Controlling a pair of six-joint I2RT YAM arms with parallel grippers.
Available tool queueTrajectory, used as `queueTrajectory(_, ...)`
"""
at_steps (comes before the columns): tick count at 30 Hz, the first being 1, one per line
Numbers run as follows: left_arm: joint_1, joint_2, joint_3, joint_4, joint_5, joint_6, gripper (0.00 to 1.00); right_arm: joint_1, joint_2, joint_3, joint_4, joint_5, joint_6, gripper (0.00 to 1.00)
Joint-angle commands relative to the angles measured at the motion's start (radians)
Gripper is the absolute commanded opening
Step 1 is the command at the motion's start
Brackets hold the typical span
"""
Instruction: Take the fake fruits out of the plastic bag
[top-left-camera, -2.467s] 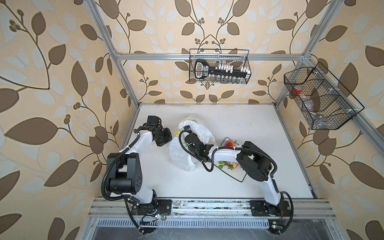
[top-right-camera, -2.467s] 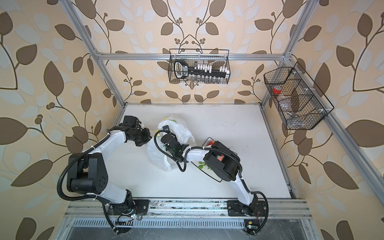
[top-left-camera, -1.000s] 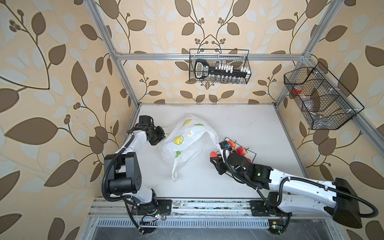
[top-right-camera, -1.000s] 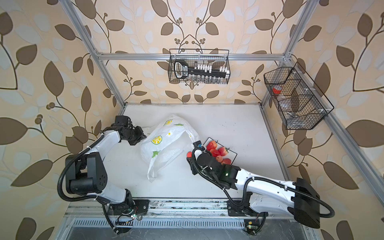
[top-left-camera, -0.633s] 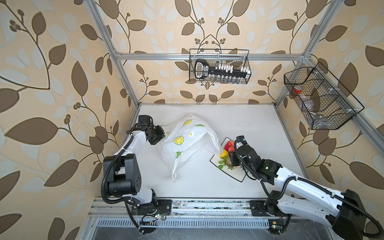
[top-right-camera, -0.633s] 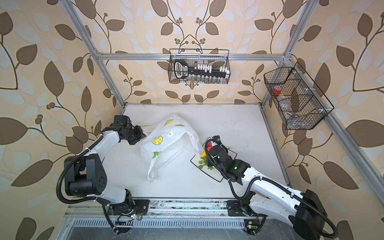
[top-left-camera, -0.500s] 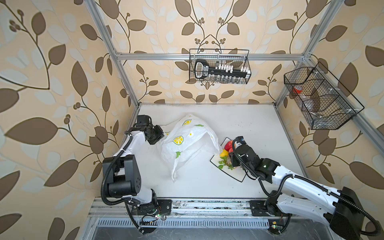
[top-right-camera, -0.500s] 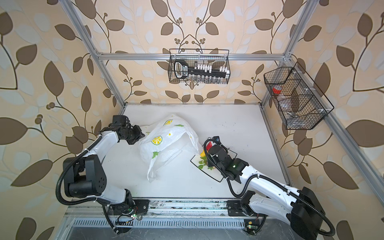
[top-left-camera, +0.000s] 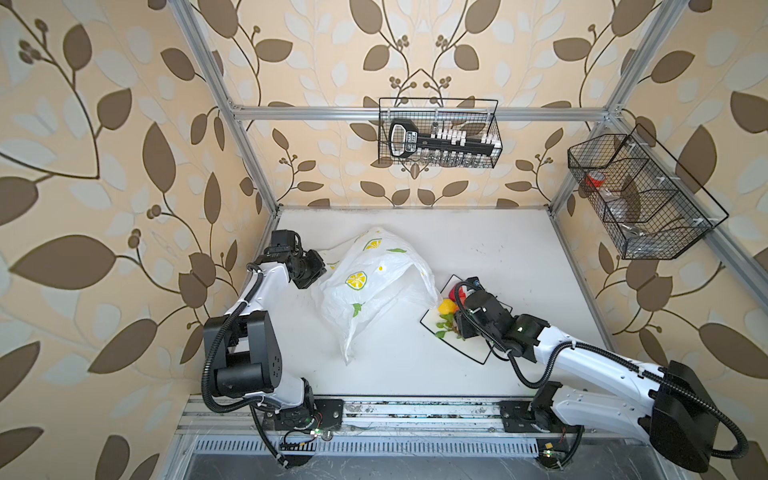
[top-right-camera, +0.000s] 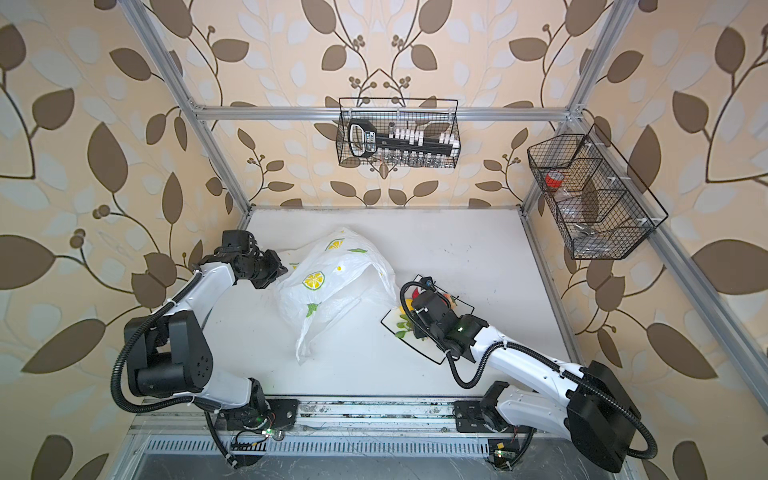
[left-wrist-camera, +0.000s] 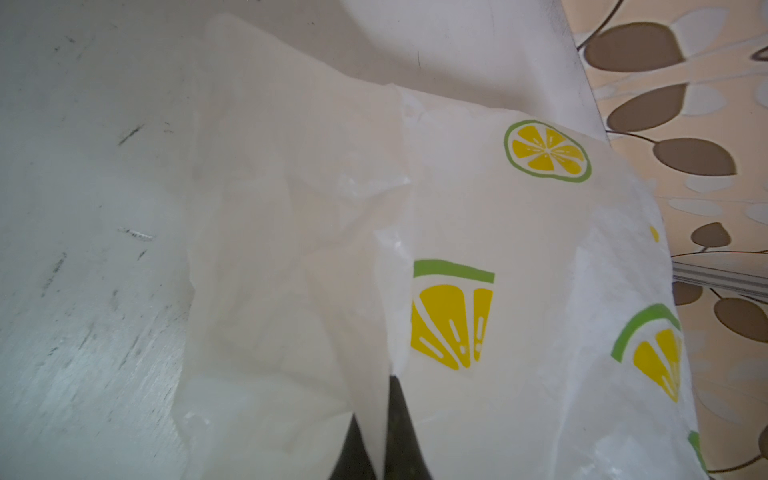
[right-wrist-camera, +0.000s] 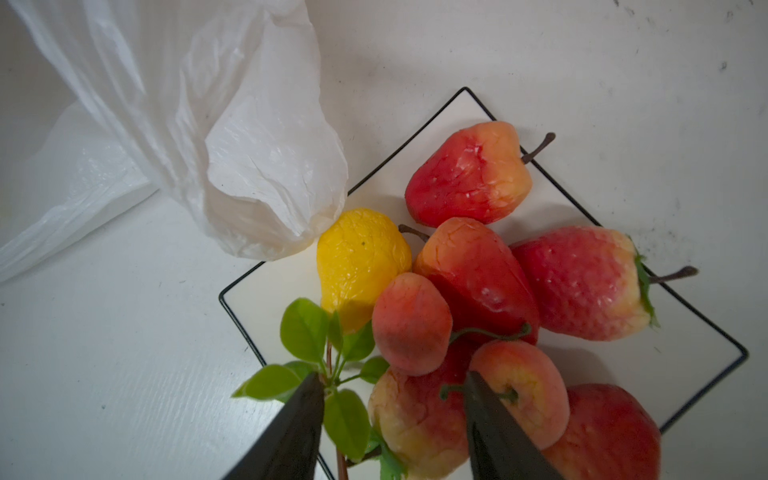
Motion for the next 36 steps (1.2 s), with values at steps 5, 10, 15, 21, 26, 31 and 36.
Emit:
queueTrajectory(5,0.011,-0.006,0.043,0.018,-0.007,-0.024,0.00,-0.036,-0.114,0.044,0.008,0.039,0.004,0.62)
queueTrajectory(10,0.011,0.108,0.160,-0.013,-0.009,0.007,0.00,-0.223,-0.150,0.011,0.124,-0.033,0.007,0.63)
queueTrajectory(15,0.012,0.245,0.296,-0.072,-0.036,0.060,0.00,-0.420,-0.150,-0.007,0.221,-0.119,0.017,0.63)
queueTrajectory(21,0.010,0.290,0.350,-0.080,-0.006,0.088,0.57,-0.543,-0.176,-0.046,0.273,-0.121,0.033,0.63)
queueTrajectory(26,0.009,0.162,0.328,-0.085,-0.043,0.134,0.99,-0.650,-0.202,-0.105,0.333,-0.105,0.064,0.66)
queueTrajectory(31,0.011,-0.043,0.243,-0.064,-0.261,0.146,0.99,-0.741,-0.173,-0.140,0.452,-0.082,0.064,0.69)
queueTrajectory(36,0.010,-0.292,-0.053,0.162,-0.502,0.142,0.99,-0.773,-0.118,-0.125,0.517,0.110,0.027,0.71)
